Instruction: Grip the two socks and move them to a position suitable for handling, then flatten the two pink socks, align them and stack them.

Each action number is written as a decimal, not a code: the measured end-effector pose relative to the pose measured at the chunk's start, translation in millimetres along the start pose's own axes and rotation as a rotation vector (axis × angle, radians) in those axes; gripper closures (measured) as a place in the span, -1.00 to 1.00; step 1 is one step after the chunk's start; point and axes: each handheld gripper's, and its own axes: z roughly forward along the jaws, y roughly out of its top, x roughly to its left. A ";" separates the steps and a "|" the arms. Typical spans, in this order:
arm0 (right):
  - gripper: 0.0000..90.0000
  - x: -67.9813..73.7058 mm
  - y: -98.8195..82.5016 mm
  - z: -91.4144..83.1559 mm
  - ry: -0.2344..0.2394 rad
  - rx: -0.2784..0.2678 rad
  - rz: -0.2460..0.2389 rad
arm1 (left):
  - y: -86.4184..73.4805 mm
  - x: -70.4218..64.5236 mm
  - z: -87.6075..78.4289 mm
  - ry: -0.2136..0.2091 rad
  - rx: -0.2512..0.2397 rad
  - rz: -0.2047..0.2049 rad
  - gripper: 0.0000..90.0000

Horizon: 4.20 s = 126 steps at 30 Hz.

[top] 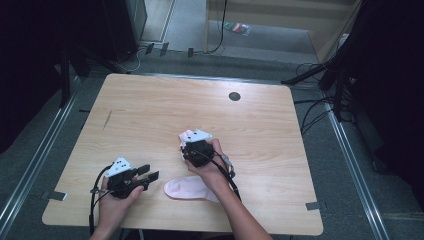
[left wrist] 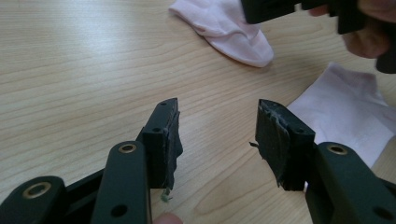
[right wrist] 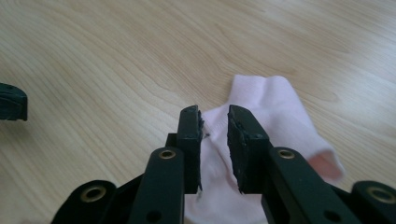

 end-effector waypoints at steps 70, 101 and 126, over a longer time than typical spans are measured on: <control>0.99 -122.8 -49.0 -43.0 -0.047 0.022 0.597 | 78.0 -0.6 91.6 0.120 0.239 0.180 0.93; 0.82 -84.9 -56.6 -26.4 -0.134 0.060 0.239 | 68.2 15.9 82.9 0.141 0.196 -0.068 1.00; 0.92 -69.0 -57.9 -107.8 0.035 -0.069 0.415 | 58.3 -7.7 12.3 -0.047 0.051 -0.068 1.00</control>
